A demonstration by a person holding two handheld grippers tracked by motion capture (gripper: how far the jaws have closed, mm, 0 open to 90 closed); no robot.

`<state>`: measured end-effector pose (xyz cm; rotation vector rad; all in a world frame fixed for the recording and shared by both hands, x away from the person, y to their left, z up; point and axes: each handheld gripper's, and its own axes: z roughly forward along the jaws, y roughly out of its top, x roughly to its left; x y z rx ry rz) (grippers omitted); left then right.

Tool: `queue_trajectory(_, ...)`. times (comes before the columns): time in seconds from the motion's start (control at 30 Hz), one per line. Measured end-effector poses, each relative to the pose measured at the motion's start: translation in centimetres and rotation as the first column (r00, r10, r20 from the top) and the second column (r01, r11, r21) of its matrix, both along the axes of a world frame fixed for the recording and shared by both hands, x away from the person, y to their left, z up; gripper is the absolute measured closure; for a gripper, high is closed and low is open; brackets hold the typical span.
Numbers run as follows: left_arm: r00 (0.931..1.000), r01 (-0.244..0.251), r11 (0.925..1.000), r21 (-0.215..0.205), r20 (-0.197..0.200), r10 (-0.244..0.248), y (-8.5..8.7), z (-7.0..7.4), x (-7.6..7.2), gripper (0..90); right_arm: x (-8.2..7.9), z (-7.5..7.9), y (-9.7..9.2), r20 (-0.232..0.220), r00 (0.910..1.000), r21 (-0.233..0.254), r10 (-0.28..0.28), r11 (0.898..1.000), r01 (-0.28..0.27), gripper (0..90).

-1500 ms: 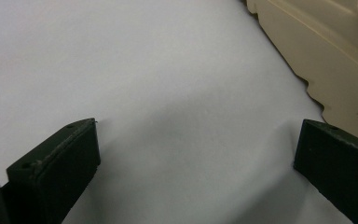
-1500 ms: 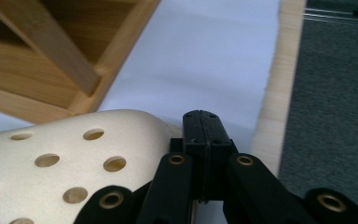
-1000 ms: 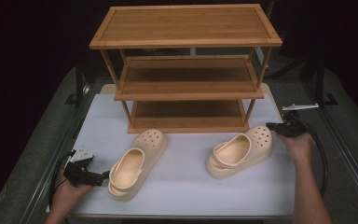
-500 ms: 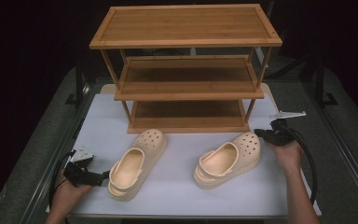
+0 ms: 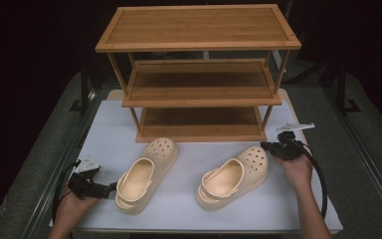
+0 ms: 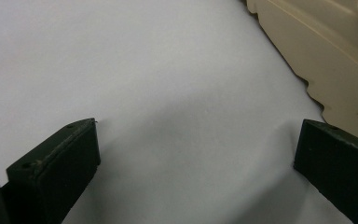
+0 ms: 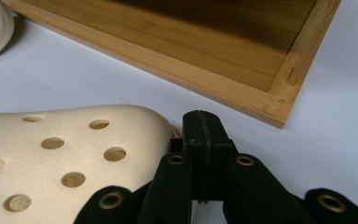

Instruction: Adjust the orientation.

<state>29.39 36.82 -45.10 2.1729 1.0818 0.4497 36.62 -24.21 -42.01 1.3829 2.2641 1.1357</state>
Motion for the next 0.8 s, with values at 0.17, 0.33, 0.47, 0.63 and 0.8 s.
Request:
queue_trajectory(0.17, 1.0000, -0.001, 1.0000, -0.001, -0.001, 0.001, 0.0, 0.0, 0.0, 0.0, -0.6, 0.4, -0.7, -0.008, 0.9999, 0.015, -0.012, 1.000, 0.012, 89.6)
queue_trajectory(0.33, 1.0000, -0.001, 1.0000, -0.001, -0.002, 0.001, 0.0, 0.0, 0.0, 0.0, -2.8, 0.7, -2.2, 0.003, 0.9993, 0.016, -0.036, 0.999, 0.036, 89.6)
queue_trajectory(0.47, 1.0000, 0.001, 1.0000, 0.000, -0.002, -0.001, 0.0, 0.0, 0.0, 0.0, -5.2, 0.4, -2.9, -0.008, 0.9991, 0.000, -0.042, 0.999, 0.042, 89.6)
queue_trajectory(0.63, 1.0000, 0.000, 1.0000, 0.000, -0.002, 0.000, 0.0, 0.0, 0.0, 0.0, -8.2, 0.3, -3.1, -0.008, 0.9998, -0.009, -0.017, 1.000, 0.017, 89.6)
queue_trajectory(0.8, 1.0000, 0.000, 1.0000, 0.001, -0.002, 0.000, 0.0, 0.0, 0.0, 0.0, -10.7, -0.1, -2.5, -0.002, 0.9999, -0.002, 0.017, 1.000, -0.017, 89.6)
